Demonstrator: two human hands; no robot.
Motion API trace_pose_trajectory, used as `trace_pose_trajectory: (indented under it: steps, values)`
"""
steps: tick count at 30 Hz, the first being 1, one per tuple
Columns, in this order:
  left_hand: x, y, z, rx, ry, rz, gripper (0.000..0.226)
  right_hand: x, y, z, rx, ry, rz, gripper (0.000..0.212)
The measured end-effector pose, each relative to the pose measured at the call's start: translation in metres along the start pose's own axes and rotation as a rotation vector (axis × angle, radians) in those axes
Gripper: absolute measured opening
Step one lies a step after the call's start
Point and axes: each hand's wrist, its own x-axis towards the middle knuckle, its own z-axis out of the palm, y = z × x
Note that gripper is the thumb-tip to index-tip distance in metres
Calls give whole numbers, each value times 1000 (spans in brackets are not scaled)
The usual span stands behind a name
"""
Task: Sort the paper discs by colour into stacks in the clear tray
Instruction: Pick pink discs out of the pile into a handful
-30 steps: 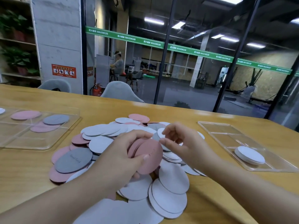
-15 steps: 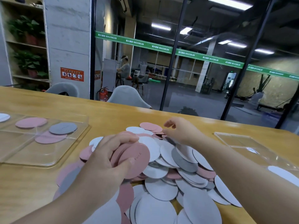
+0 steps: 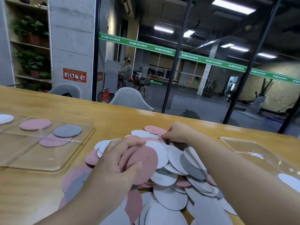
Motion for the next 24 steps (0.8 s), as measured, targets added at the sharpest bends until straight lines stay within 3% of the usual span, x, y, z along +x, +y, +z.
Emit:
trace_pose_trajectory:
  steps: [7, 10, 13, 16, 20, 24]
  values:
    - [1, -4, -1, 11, -8, -6, 52, -26, 8, -13, 78, 330, -242, 12]
    - [1, -5, -2, 22, -12, -5, 51, -44, 10, -22, 219, 447, -397, 9]
    - [2, -6, -2, 36, -12, 1, 50, -69, 13, -29, 333, 495, -543, 19]
    - [2, -6, -2, 65, -11, 10, 49, -96, 14, -30, 447, 477, -653, 30]
    - [2, -7, -2, 59, -19, 16, 45, -119, 15, -26, 492, 291, -735, 18]
    - [1, -5, -4, -8, -26, 3, 32, -130, 9, -24, 298, 225, -757, 10]
